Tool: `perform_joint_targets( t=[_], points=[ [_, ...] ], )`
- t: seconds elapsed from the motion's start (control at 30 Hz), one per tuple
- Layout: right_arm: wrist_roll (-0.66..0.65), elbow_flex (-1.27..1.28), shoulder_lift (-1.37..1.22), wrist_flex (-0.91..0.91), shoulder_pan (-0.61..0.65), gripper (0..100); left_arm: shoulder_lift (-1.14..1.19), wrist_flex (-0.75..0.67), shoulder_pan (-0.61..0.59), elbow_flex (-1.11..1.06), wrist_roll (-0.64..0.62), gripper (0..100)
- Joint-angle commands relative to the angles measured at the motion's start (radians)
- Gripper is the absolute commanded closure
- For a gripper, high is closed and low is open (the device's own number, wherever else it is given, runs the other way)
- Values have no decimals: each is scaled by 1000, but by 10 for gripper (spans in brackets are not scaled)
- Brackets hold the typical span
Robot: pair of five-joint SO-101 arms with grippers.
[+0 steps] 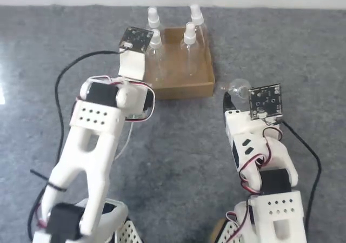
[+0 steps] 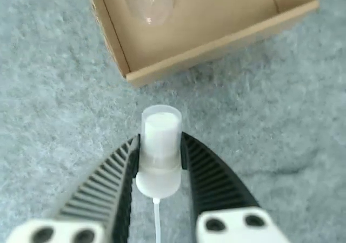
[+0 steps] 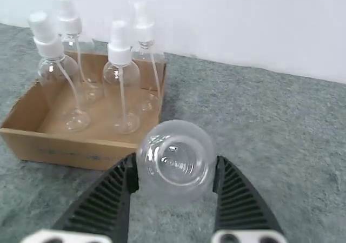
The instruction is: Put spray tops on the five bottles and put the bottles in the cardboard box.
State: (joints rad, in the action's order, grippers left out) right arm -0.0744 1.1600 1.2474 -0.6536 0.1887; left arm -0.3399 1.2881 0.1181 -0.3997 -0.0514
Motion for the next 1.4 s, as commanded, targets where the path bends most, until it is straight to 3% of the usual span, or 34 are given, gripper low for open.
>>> perform_joint_targets(
  t=[0.0,0.47,0.73,1.37],
  points=[
    [-12,-15,21,18,36,925,-121,-63,-3,-18,-17,987],
    [-98,21,22,15,179,926,-433,-213,-61,-226,-117,987],
    [-158,57,28,16,262,928,-574,-222,-86,-294,-152,987],
    [-167,77,30,15,331,928,-635,-296,-86,-222,-252,987]
  ],
)
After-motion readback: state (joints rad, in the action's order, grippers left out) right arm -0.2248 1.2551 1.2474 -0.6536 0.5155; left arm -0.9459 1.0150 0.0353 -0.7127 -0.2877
